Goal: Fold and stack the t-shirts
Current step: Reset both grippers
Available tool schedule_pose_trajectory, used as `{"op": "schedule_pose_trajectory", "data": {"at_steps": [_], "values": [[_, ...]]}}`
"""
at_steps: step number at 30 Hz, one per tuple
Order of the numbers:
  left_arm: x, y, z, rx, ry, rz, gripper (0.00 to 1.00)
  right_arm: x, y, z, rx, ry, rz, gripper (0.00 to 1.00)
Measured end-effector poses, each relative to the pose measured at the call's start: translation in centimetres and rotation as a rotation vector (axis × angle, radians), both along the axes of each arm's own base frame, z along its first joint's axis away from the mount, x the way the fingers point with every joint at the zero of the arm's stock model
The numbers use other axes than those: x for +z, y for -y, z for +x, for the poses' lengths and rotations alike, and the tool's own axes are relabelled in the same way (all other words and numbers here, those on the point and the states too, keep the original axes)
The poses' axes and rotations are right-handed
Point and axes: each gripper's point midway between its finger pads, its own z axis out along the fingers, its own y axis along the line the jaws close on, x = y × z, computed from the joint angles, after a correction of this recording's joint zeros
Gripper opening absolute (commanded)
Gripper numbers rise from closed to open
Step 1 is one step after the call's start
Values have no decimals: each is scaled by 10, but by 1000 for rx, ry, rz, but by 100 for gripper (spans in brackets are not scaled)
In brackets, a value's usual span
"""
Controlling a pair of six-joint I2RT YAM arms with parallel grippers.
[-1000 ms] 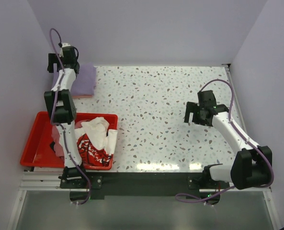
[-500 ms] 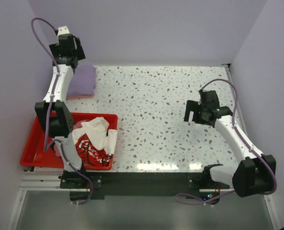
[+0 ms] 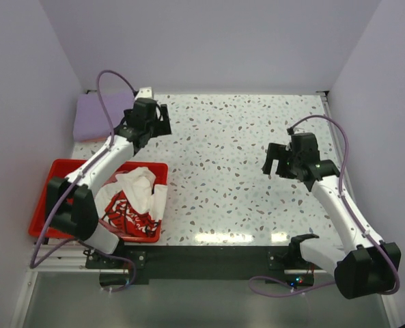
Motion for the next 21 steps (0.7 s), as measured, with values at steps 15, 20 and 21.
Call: {"op": "schedule_pose_trajectory", "data": {"at_steps": [15, 20, 21], "values": [[24, 29, -137, -74, 120, -153, 100, 10, -1, -3, 0, 60, 20, 99], [3, 17, -166, -32, 65, -148, 100, 11, -1, -4, -4, 76, 25, 99], [1, 14, -169, -19, 58, -141, 100, 12, -1, -4, -5, 79, 27, 99]]}}
